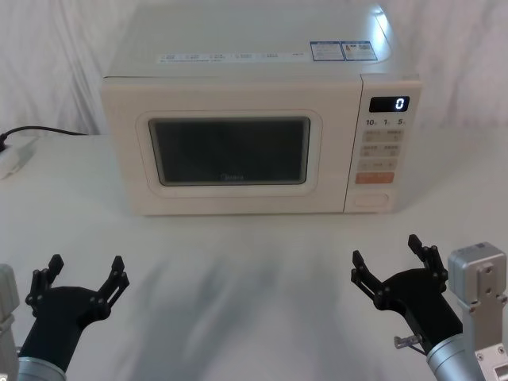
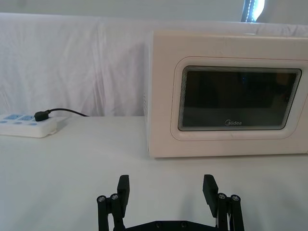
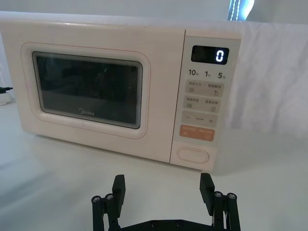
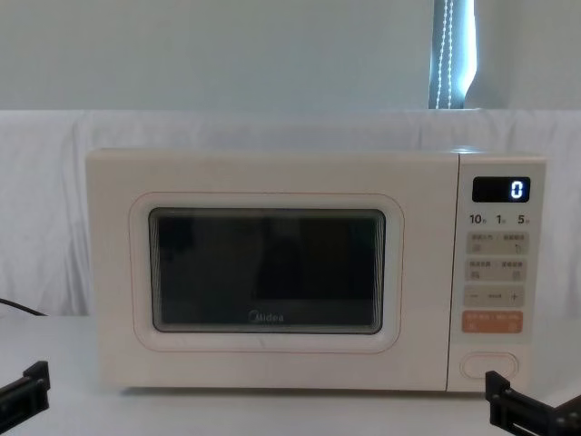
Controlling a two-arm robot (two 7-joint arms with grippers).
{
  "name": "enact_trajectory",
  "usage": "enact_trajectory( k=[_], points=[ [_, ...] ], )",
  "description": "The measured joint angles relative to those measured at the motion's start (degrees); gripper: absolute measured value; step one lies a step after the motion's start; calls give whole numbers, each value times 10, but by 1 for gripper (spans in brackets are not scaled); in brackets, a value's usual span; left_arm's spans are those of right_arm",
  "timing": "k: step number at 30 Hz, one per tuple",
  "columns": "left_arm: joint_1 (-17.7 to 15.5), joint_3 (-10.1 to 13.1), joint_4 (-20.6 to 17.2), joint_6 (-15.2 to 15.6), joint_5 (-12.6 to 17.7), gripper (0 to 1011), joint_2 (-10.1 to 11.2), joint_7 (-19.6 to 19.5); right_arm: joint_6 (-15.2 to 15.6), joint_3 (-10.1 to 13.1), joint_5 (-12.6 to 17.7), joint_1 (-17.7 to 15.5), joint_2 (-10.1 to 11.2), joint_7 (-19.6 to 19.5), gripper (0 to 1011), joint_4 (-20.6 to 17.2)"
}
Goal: Press the button to open the microwave door with one hand; close the microwave door with the other hand.
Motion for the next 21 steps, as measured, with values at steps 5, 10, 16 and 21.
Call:
enact_trajectory(
  k=[5,10,16,21],
  points=[
    [0,0,0,0,0,1001,0,0,0,0,0,0,0,0,1002,0],
    [0,0,0,0,0,1001,0,0,0,0,0,0,0,0,1002,0],
    [0,0,0,0,0,1001,0,0,0,0,0,0,0,0,1002,0],
    [0,0,0,0,0,1001,0,0,0,0,0,0,0,0,1002,0]
  ],
)
